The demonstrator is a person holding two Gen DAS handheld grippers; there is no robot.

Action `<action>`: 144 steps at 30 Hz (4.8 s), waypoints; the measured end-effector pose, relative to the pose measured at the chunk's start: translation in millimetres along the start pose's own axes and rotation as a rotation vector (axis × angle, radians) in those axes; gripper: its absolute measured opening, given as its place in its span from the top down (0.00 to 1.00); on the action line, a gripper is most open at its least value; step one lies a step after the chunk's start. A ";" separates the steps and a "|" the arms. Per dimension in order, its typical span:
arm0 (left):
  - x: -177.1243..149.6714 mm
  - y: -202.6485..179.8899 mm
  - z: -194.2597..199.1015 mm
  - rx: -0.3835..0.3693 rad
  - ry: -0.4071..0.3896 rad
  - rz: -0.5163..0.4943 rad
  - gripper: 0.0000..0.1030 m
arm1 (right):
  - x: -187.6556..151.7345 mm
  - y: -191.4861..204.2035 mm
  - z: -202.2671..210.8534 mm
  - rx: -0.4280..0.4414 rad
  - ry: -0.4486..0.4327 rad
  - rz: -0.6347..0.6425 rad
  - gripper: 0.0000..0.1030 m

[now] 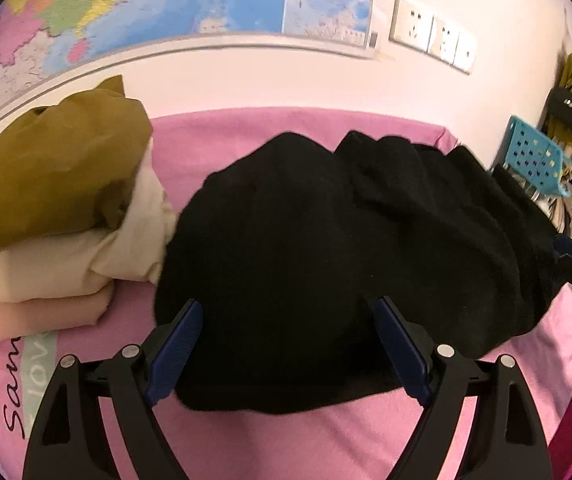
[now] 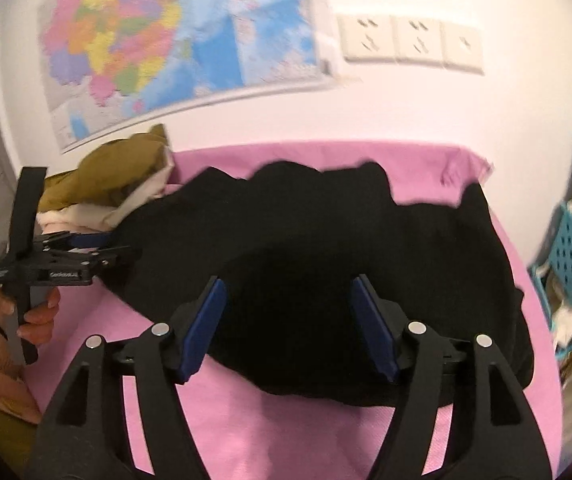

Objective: Fold large clothes

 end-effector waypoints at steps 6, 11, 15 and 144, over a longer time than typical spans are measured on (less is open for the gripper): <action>-7.9 13.5 5.4 0.027 -0.003 0.009 0.18 | -1.2 41.5 -25.8 0.071 0.053 0.122 0.35; -14.6 19.3 -15.8 0.015 0.062 0.042 0.18 | -19.7 50.5 -69.8 0.132 0.161 0.111 0.35; -13.7 20.7 -17.8 0.002 0.064 0.048 0.18 | -23.4 44.4 -86.8 0.092 0.203 0.110 0.34; 28.9 -34.7 -71.2 -0.110 0.138 0.096 0.35 | -50.2 -127.6 -46.3 0.145 -0.128 -0.695 0.65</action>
Point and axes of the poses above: each gripper's, at about its wrist camera, not at the fingertips, and z roughly against the way its jaws point, y to its left, x to its top, the point moved 7 cm from there along -z, roughly the way its jaws point, and after that the axes turned 13 degrees about x, right-handed, at the moved point
